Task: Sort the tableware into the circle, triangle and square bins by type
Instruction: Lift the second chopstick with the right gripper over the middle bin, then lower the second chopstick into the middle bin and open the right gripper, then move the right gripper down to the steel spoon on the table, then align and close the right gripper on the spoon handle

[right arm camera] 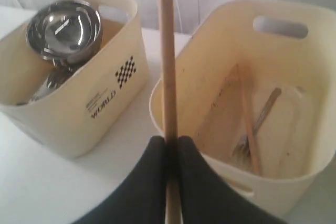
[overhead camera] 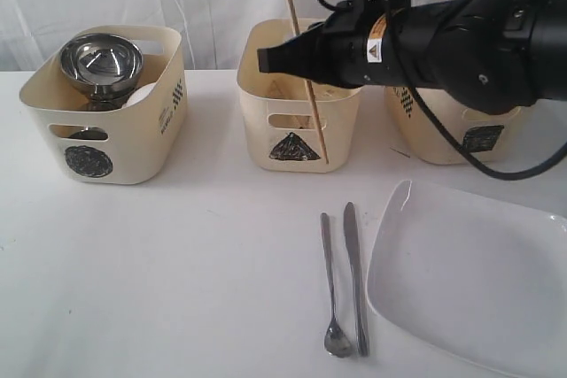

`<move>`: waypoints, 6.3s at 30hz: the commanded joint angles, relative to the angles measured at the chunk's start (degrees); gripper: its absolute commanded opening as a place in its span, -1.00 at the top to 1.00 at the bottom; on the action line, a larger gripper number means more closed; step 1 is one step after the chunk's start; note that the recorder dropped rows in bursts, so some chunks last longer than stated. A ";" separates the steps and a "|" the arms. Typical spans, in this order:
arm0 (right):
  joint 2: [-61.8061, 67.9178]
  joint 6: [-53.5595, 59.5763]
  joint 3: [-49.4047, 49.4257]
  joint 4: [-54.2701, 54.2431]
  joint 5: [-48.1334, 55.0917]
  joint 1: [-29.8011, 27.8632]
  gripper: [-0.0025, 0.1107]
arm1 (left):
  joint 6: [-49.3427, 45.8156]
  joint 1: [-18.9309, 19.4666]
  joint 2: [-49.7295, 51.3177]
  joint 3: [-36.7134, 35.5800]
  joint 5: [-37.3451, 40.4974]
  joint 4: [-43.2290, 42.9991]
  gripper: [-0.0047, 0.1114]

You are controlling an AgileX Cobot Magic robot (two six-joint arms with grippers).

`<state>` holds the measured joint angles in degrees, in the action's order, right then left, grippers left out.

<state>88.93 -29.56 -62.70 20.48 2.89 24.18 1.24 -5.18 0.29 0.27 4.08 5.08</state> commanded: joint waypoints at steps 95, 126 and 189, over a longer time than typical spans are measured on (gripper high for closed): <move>12.59 14.10 3.95 -21.84 32.53 4.06 0.31 | -0.04 -0.16 -0.29 -0.27 0.21 0.41 0.30; 16.74 -1.10 -0.06 -9.27 32.92 8.07 0.31 | -0.04 -0.16 -0.29 -0.27 0.21 0.41 0.30; 23.29 3.14 -2.03 -16.98 34.21 7.81 0.31 | -0.04 -0.16 -0.29 -0.27 0.21 0.41 0.30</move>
<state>111.15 -28.43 -65.00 5.85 36.80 32.04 1.24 -5.18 0.29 0.27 4.08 5.08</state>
